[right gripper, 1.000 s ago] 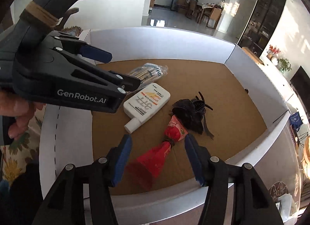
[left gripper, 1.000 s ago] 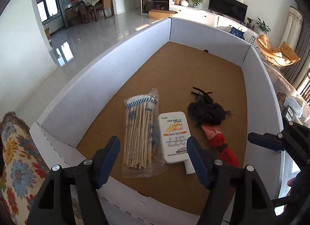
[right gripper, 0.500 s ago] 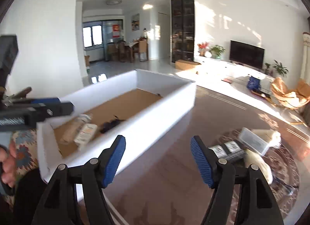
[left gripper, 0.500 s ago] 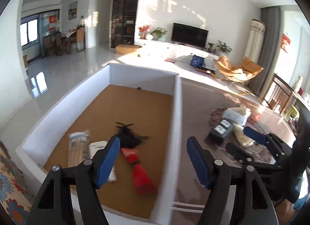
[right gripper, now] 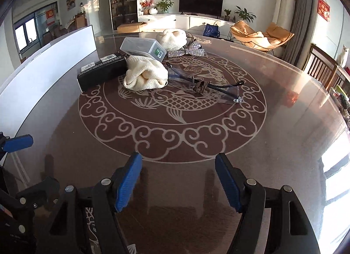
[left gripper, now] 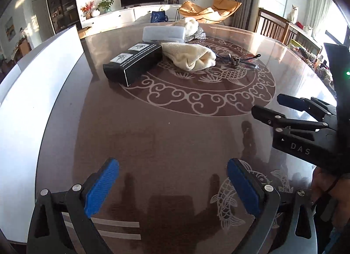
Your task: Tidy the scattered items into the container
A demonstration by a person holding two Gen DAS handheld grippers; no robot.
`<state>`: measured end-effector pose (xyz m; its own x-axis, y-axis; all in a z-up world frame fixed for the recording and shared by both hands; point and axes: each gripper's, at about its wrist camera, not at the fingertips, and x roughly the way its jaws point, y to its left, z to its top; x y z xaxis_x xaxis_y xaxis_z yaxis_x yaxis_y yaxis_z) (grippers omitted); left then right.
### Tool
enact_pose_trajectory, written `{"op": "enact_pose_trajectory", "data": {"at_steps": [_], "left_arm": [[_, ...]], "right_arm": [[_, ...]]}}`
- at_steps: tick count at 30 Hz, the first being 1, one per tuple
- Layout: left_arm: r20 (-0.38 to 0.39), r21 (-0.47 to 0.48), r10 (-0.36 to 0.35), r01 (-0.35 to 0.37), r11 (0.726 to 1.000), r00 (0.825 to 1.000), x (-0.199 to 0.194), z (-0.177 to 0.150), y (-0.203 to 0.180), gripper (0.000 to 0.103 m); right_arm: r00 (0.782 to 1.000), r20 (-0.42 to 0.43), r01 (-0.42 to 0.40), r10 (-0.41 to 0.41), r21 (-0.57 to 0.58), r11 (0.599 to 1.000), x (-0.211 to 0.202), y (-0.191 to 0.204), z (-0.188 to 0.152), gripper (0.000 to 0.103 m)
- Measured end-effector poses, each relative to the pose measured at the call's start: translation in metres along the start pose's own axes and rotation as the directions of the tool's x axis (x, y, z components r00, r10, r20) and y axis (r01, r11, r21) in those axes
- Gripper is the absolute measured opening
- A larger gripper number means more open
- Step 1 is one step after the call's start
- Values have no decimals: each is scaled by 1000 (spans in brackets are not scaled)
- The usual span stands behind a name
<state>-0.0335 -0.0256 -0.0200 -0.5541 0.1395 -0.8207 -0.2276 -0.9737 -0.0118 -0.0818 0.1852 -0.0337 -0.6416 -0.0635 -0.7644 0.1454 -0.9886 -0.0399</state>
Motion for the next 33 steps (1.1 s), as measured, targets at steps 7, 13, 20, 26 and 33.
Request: {"op": "enact_pose_trajectory", "data": {"at_steps": [7,13,20,26,33], "left_arm": [[-27,-42,39,-40,998,999,17,-6,8,101],[-5,-41,48,-48,998,999,19,-6,6,103],[5,-44,50,-50,998,999,18,-7,6,103],[9,-47,54,-54,997,999,17,-8,6,103],[5,-45,54,-54,998,999,17,-8,6,103]], "right_arm": [[999,-38,-16,17,20,1000,0,6,-1,71],[999,-45,-7,9,41,999,1,4,-2,77],[999,-46,-9,11,38,999,0,6,-2,78],[999,-46,-9,11,38,999,0,6,-2,78],[999,-46,-9,11,38,999,0,6,-2,78]]}}
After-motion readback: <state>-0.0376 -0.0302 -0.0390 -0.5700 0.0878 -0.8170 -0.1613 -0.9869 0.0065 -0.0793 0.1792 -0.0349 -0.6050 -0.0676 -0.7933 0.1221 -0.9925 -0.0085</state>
